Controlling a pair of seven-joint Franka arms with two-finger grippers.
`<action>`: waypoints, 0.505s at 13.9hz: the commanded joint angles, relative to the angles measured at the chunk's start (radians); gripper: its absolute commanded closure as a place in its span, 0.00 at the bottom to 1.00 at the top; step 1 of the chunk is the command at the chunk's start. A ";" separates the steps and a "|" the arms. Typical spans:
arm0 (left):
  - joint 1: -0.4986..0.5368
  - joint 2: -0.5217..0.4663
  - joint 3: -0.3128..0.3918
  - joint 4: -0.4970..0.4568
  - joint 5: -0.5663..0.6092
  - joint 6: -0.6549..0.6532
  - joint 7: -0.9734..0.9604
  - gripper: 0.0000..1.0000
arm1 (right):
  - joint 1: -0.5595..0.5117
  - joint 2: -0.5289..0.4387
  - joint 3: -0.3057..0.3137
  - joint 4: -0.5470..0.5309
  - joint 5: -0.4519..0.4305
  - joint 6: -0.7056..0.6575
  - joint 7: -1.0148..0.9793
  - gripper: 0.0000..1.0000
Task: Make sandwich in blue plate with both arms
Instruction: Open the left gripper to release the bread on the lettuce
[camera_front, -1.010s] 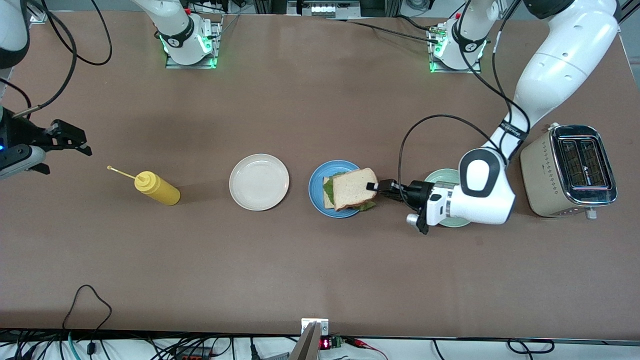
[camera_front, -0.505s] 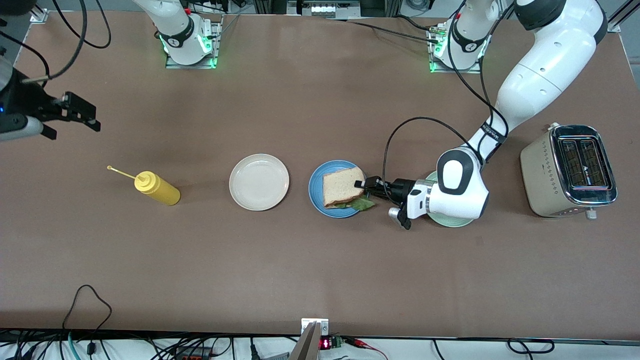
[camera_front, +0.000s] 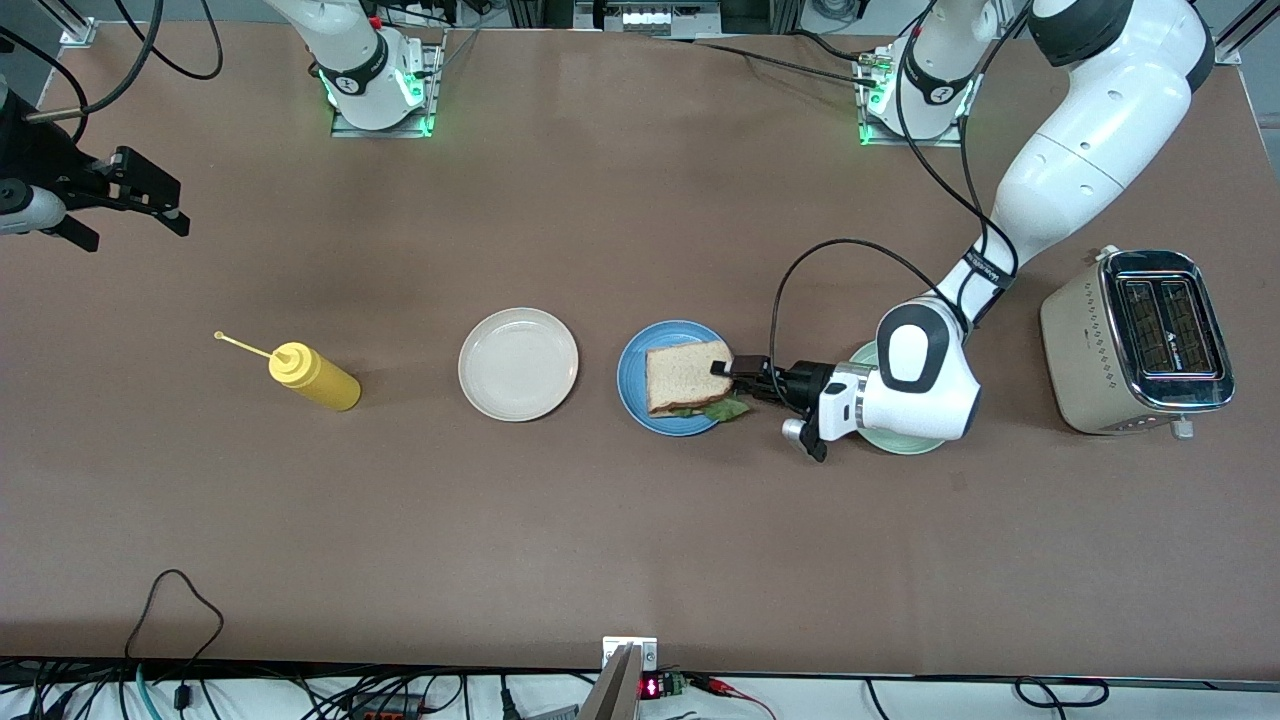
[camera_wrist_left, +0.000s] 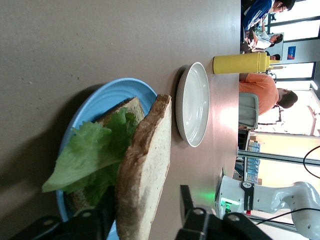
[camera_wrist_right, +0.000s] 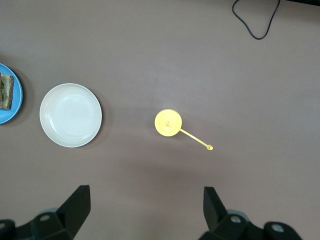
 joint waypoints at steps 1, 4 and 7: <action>-0.005 -0.073 0.026 -0.008 0.019 -0.055 -0.024 0.00 | -0.007 -0.007 0.015 0.000 -0.014 0.001 0.081 0.00; 0.018 -0.123 0.026 0.008 0.211 -0.134 -0.137 0.00 | -0.007 -0.006 0.017 -0.003 -0.052 -0.002 0.188 0.00; 0.058 -0.177 0.026 0.015 0.355 -0.227 -0.180 0.00 | 0.014 0.000 0.017 -0.004 -0.102 -0.002 0.210 0.00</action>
